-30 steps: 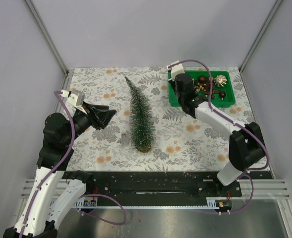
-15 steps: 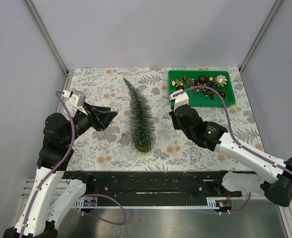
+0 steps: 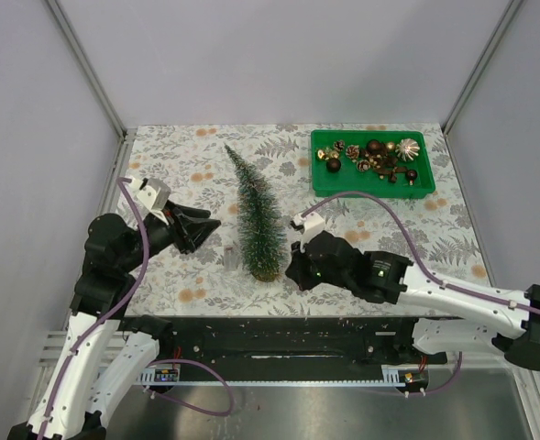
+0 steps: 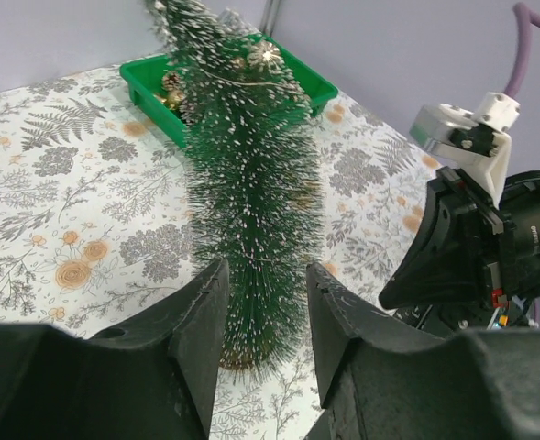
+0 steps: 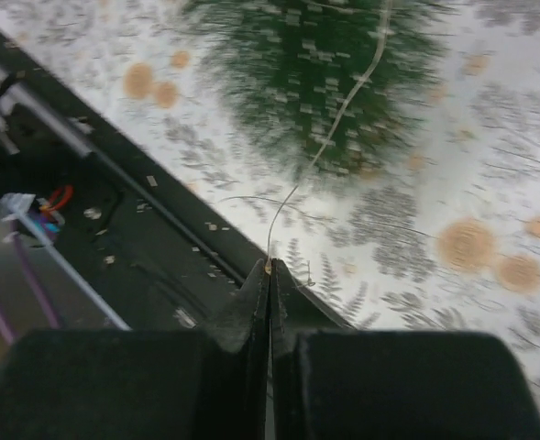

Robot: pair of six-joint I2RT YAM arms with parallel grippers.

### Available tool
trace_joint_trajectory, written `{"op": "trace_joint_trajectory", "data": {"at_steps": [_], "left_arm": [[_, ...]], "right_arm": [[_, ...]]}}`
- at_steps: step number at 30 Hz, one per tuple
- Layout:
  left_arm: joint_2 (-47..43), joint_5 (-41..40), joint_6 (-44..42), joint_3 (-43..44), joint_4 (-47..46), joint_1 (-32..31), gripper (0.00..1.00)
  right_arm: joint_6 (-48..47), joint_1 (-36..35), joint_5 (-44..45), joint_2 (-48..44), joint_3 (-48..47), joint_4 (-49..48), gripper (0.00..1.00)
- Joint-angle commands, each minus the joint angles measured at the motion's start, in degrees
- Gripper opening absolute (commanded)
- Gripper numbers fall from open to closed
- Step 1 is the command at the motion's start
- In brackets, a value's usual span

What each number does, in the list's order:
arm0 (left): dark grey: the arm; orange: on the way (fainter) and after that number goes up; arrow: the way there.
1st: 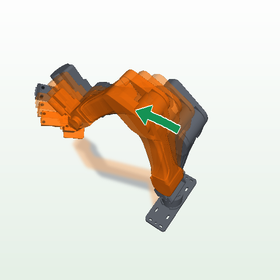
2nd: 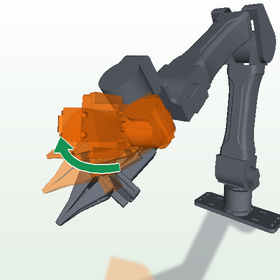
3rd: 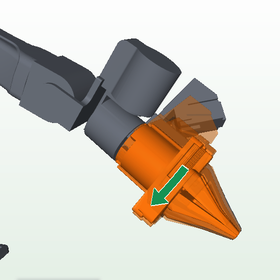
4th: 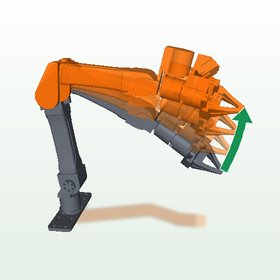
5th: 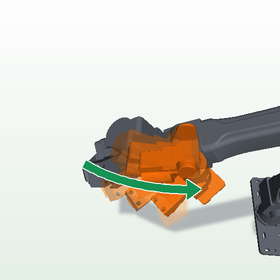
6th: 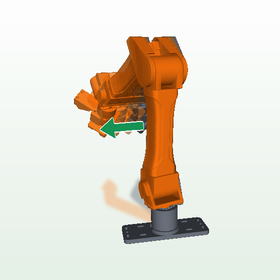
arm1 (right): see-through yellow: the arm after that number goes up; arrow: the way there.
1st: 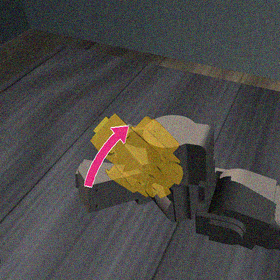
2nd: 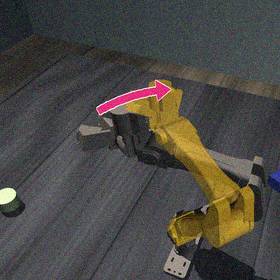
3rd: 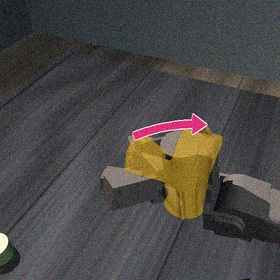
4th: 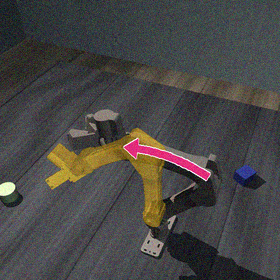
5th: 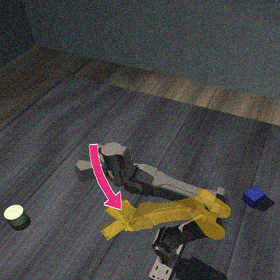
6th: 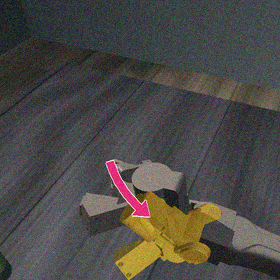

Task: Decorate the small christmas tree

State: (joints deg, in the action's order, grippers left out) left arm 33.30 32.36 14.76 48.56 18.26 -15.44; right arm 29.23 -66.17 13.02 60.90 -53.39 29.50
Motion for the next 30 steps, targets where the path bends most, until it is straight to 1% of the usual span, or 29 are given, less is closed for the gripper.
{"op": "trace_joint_trajectory", "data": {"at_steps": [1,4,7,9,11,13,14,16,18,21,27,30], "left_arm": [[-0.87,6.13,-5.26,0.84,0.8,-0.38,0.42],[-1.31,9.2,-8.16,1.28,2.56,-0.55,0.35],[-1.39,12.54,-11.59,1.63,5.37,-0.73,0.33],[-1.39,15.52,-16.75,2.33,9.23,-0.73,0.33],[-1.57,20.26,-22.99,3.12,14.76,-0.82,0.35],[-2.1,25.01,-31.15,3.48,22.3,-0.82,0.38],[-2.36,26.51,-36.07,3.13,25.04,-0.9,0.38],[-2.89,26.88,-40.58,2.34,29.62,-0.99,0.4],[-3.41,25.57,-42.27,1.37,30.34,-0.99,0.4],[-3.94,24.07,-44.29,-0.21,29.56,-0.99,0.42],[-3.59,19.51,-43.95,-2.94,22.27,-1.17,0.41],[-1.4,15.73,-42.01,-1.89,17.52,-1.52,0.4]], "right_arm": [[3.73,-1.24,-9.22,3.77,0.12,-14.88,0.0],[3.38,-1.24,-12.83,8.25,0.39,-24.28,0.0],[2.15,-1.24,-12.84,13.35,-1.46,-28.86,0.0],[1.71,-1.24,-12.06,14.06,-0.67,-35.88,0.0],[1.44,-1.24,-9.6,13.11,1.08,-42.03,0.0],[1.62,-1.24,-6.53,10.22,5.9,-52.99,0.0],[1.96,-1.24,-5.29,9.07,8.19,-57.66,0.0],[2.75,-1.33,-2.66,6.26,13.02,-65.76,0.0],[3.2,-1.24,-1.77,5.37,15.14,-71.31,0.0],[4.34,-1.24,-1.68,5.45,15.68,-72.91,0.0],[7.59,-1.24,-3.61,7.38,17.35,-79.06,0.0],[8.12,-1.24,-4.57,8.0,17.88,-81.26,0.0]]}}
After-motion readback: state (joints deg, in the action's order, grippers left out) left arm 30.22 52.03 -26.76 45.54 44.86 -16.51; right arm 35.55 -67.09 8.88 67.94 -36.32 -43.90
